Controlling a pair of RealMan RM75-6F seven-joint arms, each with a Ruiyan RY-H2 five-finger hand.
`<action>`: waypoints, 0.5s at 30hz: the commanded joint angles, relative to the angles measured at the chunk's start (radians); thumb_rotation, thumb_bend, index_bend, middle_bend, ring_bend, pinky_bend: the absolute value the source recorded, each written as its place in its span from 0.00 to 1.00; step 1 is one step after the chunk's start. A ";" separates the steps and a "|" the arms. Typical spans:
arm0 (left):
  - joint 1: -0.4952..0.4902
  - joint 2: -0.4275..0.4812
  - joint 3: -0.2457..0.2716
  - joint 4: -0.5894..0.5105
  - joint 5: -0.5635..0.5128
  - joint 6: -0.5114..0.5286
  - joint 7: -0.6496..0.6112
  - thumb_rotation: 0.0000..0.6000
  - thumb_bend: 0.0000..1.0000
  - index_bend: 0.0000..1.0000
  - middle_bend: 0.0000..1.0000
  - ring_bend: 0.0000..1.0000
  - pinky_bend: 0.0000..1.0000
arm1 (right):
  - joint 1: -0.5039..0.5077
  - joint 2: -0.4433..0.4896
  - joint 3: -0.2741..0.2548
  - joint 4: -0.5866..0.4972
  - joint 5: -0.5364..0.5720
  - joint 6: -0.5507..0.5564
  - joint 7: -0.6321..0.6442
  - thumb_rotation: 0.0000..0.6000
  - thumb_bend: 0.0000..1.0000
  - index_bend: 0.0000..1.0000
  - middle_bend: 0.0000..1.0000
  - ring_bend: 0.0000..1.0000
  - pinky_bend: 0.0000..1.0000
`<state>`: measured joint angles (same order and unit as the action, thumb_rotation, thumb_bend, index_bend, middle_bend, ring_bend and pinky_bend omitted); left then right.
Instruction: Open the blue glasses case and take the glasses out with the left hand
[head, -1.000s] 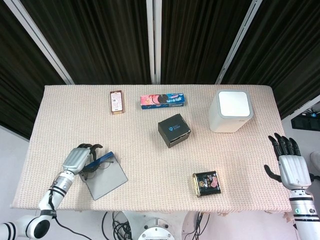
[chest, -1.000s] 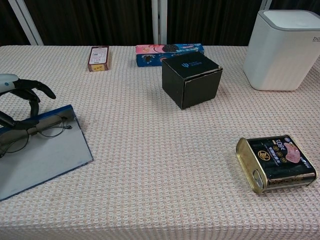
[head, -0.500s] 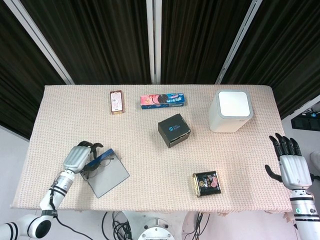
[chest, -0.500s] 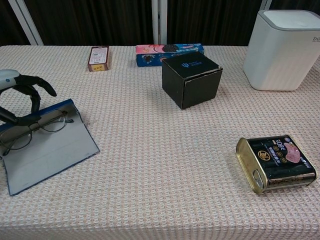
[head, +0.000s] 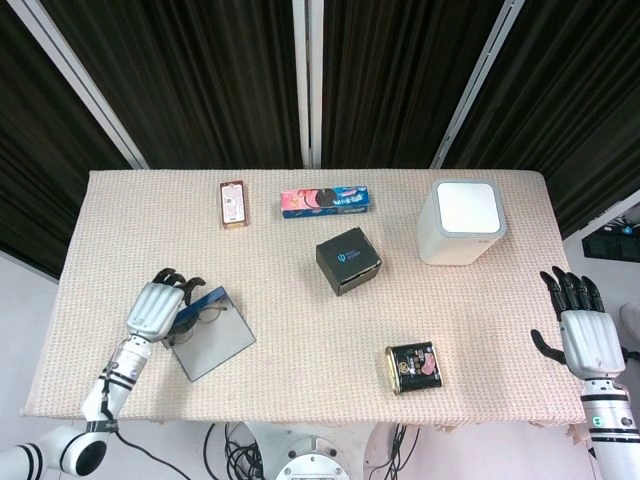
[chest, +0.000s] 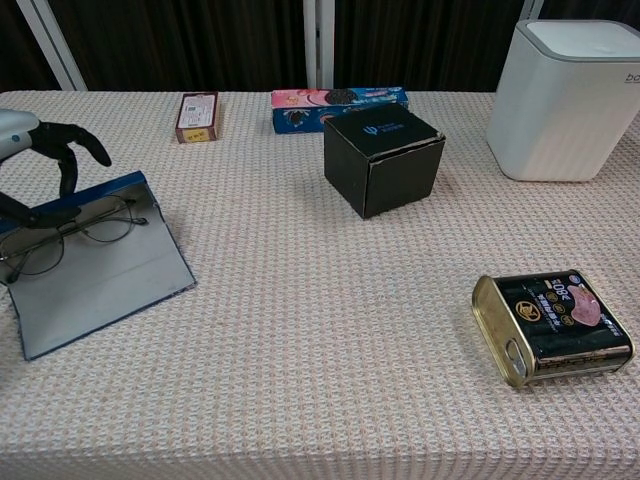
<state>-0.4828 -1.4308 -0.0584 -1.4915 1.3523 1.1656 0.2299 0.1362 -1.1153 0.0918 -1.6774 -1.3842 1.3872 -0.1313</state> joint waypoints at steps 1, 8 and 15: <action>0.000 -0.022 0.001 0.030 0.020 0.022 0.038 1.00 0.35 0.28 0.59 0.27 0.18 | -0.001 0.000 0.000 0.000 0.001 0.000 0.000 1.00 0.24 0.00 0.00 0.00 0.00; 0.005 -0.061 0.005 0.087 0.067 0.065 0.070 1.00 0.35 0.29 0.61 0.29 0.18 | 0.000 0.000 0.000 0.004 0.005 -0.003 0.002 1.00 0.24 0.00 0.00 0.00 0.00; 0.003 -0.093 0.001 0.148 0.114 0.108 0.104 1.00 0.35 0.29 0.62 0.30 0.18 | 0.000 -0.001 0.000 0.005 0.006 -0.006 0.003 1.00 0.24 0.00 0.00 0.00 0.00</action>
<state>-0.4793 -1.5117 -0.0567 -1.3637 1.4480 1.2548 0.3214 0.1365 -1.1163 0.0914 -1.6727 -1.3784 1.3816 -0.1287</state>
